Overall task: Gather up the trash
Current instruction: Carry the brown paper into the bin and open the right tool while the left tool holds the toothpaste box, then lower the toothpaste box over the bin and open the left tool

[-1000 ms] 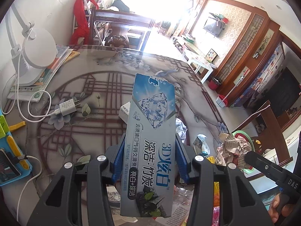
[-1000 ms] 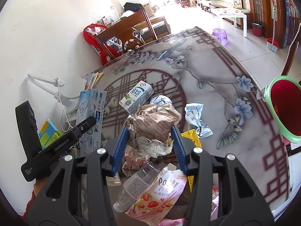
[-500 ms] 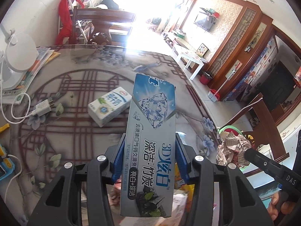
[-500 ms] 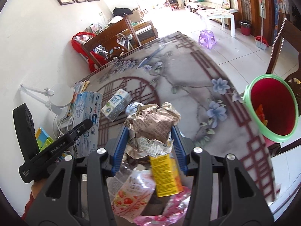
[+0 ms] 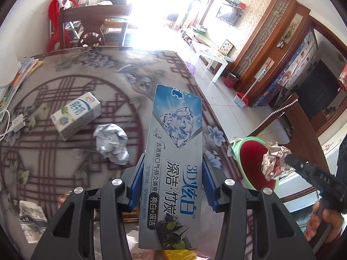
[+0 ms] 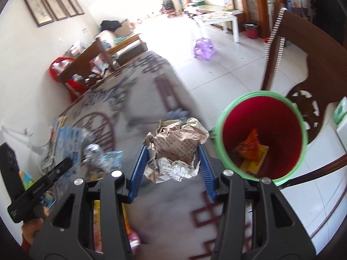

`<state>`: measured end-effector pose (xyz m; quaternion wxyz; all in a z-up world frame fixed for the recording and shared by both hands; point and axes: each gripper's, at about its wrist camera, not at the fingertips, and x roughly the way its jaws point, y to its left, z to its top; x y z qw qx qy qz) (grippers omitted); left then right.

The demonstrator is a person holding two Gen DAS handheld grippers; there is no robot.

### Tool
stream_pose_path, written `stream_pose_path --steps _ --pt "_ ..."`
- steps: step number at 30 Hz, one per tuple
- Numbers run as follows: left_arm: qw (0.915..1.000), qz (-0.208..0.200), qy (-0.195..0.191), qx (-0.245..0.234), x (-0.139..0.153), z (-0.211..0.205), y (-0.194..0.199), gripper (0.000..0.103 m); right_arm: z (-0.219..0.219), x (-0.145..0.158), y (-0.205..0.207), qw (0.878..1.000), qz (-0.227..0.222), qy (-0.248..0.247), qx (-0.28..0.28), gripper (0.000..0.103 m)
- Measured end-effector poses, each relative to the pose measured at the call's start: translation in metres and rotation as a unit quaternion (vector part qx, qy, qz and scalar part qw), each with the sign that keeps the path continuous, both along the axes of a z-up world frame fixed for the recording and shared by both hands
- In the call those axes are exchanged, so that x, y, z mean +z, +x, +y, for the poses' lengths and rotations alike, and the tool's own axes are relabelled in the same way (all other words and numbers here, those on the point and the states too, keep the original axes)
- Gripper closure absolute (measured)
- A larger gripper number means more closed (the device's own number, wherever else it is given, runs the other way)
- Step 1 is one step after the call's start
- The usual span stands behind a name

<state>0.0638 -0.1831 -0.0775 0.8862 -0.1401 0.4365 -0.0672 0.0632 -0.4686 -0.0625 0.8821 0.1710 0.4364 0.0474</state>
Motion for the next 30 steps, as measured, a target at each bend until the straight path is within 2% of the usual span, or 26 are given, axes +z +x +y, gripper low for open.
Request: stream_pose_path --steps 7,10,12,14,18,21,23,26,29,30 --pt "0.9996 0.009 0.012 -0.024 0.0 -0.045 0.02 0.058 -0.08 -0.019 0.021 0.998 0.016 -0.033 -0.057 0.056" --pt "0.9986 0.007 0.018 -0.05 0.002 -0.07 0.031 0.058 -0.11 -0.026 0.03 0.996 0.021 -0.04 -0.075 0.052" --pt "0.9973 0.005 0.018 -0.072 0.002 -0.086 0.038 0.058 -0.124 -0.031 0.037 0.995 0.028 -0.038 -0.088 0.035" --pt "0.9948 0.007 0.007 -0.101 0.0 -0.107 0.048 0.058 -0.136 -0.035 0.039 0.993 0.029 -0.034 -0.105 0.027" --pt "0.9875 0.025 -0.012 -0.155 -0.017 -0.154 0.07 0.058 -0.154 -0.031 0.038 0.991 0.02 -0.037 -0.129 0.027" --pt "0.9798 0.037 -0.018 -0.196 -0.027 -0.189 0.08 0.058 -0.167 -0.02 0.03 0.986 0.001 -0.059 -0.156 0.025" --pt "0.9732 0.042 -0.006 -0.226 -0.035 -0.216 0.085 0.058 -0.177 -0.015 0.024 0.982 -0.01 -0.07 -0.174 0.018" --pt "0.9659 0.055 0.005 -0.253 -0.045 -0.247 0.092 0.058 -0.193 -0.014 0.019 0.98 -0.007 -0.065 -0.188 0.016" --pt "0.9644 0.056 0.006 -0.258 -0.047 -0.265 0.096 0.052 -0.201 -0.011 0.012 0.977 -0.012 -0.068 -0.2 0.016" --pt "0.9649 0.051 0.009 -0.257 -0.046 -0.27 0.098 0.043 -0.203 -0.01 0.009 0.977 -0.014 -0.069 -0.203 0.016"
